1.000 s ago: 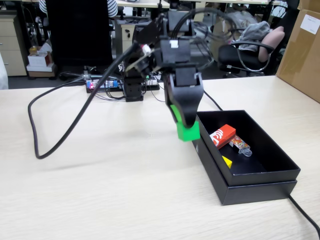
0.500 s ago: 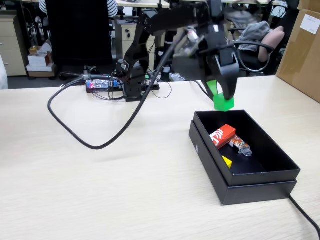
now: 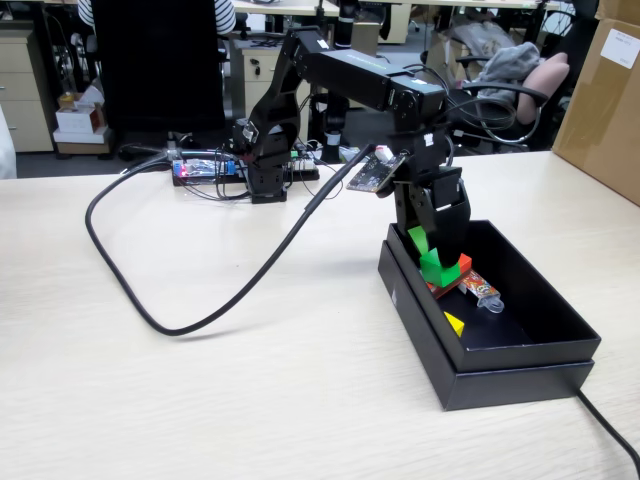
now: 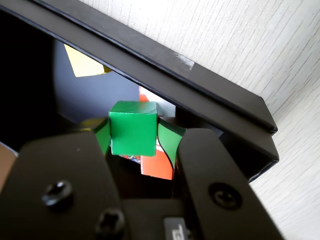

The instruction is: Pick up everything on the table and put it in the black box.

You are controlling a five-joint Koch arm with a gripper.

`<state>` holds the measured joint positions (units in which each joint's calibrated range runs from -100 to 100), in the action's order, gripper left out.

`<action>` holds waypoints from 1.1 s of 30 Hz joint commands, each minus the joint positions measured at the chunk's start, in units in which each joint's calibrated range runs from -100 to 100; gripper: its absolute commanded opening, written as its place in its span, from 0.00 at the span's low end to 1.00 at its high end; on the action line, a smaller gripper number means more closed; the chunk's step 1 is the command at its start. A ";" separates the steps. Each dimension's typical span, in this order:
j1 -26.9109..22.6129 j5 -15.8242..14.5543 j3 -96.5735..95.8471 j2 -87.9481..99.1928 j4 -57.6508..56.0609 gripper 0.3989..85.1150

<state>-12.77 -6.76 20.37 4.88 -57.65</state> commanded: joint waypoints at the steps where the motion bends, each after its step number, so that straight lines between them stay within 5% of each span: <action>1: 0.10 0.54 2.03 1.95 2.14 0.33; 5: 0.15 0.54 2.30 2.52 2.14 0.42; 17: 1.17 0.59 11.09 16.18 -2.87 0.43; 33: 13.33 7.18 -10.30 22.60 11.47 0.49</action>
<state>-0.17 -0.56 10.50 22.10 -51.40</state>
